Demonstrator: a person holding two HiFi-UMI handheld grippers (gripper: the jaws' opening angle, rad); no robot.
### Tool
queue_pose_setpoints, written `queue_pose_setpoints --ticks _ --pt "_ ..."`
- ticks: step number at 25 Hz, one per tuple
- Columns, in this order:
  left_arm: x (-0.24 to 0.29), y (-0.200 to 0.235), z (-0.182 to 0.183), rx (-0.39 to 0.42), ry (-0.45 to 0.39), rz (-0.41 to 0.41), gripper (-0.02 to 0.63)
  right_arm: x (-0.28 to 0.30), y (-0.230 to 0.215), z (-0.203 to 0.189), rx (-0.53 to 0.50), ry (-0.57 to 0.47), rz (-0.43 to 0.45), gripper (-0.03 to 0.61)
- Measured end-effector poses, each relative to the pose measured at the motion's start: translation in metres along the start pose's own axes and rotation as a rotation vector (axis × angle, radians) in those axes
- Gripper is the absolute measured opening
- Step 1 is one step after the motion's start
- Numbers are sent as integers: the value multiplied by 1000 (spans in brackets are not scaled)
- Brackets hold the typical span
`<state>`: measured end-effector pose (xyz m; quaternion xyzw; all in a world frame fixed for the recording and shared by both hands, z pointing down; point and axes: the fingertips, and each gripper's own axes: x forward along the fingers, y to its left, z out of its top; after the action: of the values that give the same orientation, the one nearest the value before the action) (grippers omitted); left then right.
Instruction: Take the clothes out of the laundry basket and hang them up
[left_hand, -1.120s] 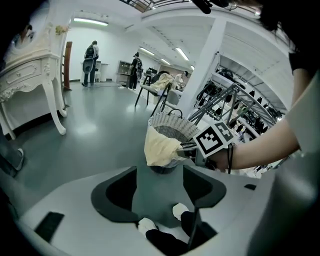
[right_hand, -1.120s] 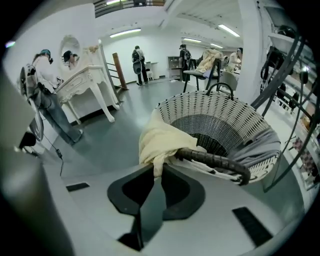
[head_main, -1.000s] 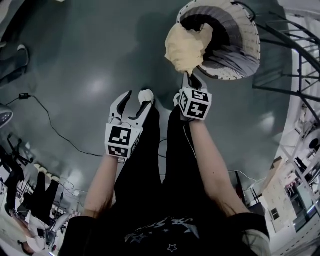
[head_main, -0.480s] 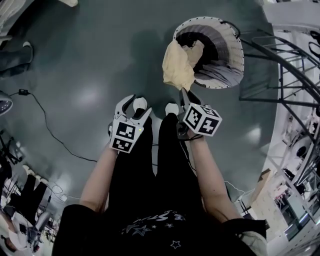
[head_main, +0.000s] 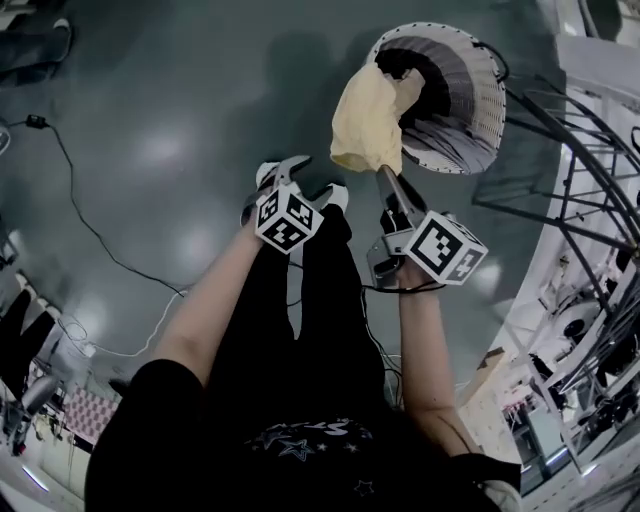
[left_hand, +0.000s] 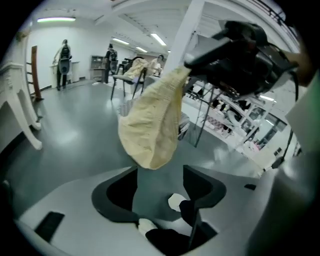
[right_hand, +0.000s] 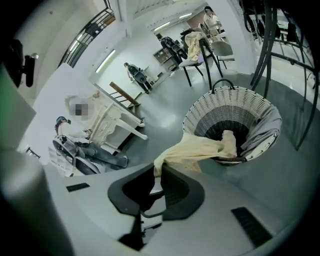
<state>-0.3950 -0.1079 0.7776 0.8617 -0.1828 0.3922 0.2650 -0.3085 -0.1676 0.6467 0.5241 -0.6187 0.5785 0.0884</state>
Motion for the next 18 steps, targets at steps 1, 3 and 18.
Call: queue_pose_setpoints --ticks 1,3,18 --pt "12 -8 1 38 -9 -31 303 -1 1 0 -6 5 9 48" --pt "32 -14 5 92 -32 -22 322 -1 3 0 -17 17 39 48" --pt "102 -13 14 179 10 267 329 -14 6 4 -37 60 246 48"
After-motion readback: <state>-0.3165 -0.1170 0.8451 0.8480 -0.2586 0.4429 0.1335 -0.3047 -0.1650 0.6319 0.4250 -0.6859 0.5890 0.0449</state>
